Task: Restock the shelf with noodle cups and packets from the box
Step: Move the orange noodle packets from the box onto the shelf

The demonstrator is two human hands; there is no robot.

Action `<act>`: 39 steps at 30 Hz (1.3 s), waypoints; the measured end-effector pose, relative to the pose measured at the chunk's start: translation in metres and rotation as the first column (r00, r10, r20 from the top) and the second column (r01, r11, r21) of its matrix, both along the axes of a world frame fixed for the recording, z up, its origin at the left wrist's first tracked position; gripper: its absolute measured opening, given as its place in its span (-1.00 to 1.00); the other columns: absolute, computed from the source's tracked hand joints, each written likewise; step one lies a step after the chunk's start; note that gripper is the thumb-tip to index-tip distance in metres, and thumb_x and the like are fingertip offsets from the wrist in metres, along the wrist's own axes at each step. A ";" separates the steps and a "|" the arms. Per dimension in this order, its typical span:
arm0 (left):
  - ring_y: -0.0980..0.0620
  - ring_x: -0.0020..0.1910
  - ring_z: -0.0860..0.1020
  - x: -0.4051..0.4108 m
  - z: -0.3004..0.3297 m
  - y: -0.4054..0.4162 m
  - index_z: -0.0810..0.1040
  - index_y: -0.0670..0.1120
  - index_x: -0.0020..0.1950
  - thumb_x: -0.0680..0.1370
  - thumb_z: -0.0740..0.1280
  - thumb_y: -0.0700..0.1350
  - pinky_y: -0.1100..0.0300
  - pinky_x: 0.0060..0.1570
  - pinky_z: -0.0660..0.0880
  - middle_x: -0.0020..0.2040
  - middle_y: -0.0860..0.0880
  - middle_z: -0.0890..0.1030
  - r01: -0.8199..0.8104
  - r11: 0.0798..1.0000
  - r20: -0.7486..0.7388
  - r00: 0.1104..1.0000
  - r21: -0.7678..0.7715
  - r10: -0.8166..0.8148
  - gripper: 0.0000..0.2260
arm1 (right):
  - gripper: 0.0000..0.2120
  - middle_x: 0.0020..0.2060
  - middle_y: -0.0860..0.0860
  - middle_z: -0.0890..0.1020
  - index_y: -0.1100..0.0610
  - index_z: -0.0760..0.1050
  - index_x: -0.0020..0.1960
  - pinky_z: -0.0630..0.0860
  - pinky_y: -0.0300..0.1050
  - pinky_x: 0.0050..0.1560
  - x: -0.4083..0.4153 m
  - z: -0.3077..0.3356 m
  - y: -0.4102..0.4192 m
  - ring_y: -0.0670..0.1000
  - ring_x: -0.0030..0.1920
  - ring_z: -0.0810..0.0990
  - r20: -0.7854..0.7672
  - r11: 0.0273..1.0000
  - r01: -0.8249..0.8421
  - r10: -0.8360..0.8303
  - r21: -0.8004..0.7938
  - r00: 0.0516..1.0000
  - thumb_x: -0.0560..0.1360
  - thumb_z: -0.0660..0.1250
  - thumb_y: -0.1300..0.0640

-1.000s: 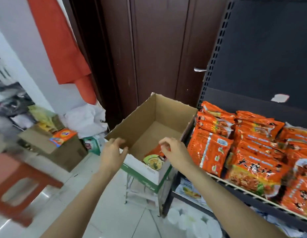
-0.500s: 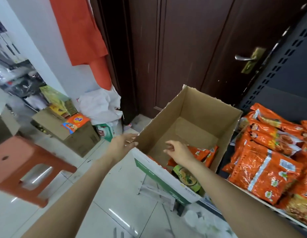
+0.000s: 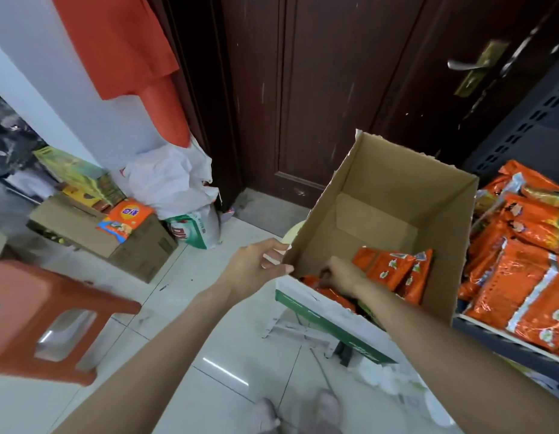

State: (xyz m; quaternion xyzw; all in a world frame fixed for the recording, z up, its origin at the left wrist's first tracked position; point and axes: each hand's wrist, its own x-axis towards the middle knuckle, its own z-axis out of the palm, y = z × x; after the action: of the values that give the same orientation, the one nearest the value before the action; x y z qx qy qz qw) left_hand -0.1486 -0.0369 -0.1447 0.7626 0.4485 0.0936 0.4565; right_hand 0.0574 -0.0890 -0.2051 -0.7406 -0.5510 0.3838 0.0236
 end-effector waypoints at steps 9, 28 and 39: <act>0.13 -0.11 0.54 0.019 -0.002 0.016 0.51 -0.01 0.22 0.46 0.43 -0.03 0.44 -0.22 0.42 0.03 0.05 0.57 0.021 0.999 0.003 1.000 0.026 -0.021 -0.66 | -0.92 -0.20 0.05 0.68 0.09 0.63 -0.16 0.53 -0.11 -0.01 0.019 0.011 -0.013 0.00 -0.12 0.63 0.013 0.934 0.263 -0.274 0.241 0.962 0.47 0.38 0.22; -0.05 0.08 0.52 0.128 0.035 0.011 0.50 -0.01 0.14 0.50 0.36 0.04 0.13 -0.10 0.41 0.08 0.00 0.53 0.251 0.829 -0.200 0.965 0.499 -0.171 -0.74 | -0.74 0.07 0.08 0.64 0.16 0.54 0.19 0.46 -0.16 0.14 0.071 0.074 -0.051 0.01 0.10 0.60 -0.289 0.590 0.638 -0.581 0.495 0.761 0.50 0.35 0.18; -0.08 -0.01 0.55 0.154 0.006 0.022 0.49 -0.07 0.12 0.52 0.35 0.01 0.11 -0.11 0.47 0.04 -0.06 0.57 0.157 0.862 -0.172 0.982 0.482 -0.082 -0.75 | -0.44 0.43 0.17 0.25 0.11 0.16 0.49 0.05 -0.05 0.44 0.101 0.004 -0.031 0.18 0.47 0.11 0.002 0.770 0.609 -0.621 0.192 0.784 0.56 0.27 0.07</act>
State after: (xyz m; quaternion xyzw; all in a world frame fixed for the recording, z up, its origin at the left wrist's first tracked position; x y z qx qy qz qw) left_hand 0.0049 -0.0152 -0.1384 0.8850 0.3937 0.1206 0.2174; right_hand 0.1579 -0.1203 -0.2016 -0.8867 -0.3116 0.2789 0.1971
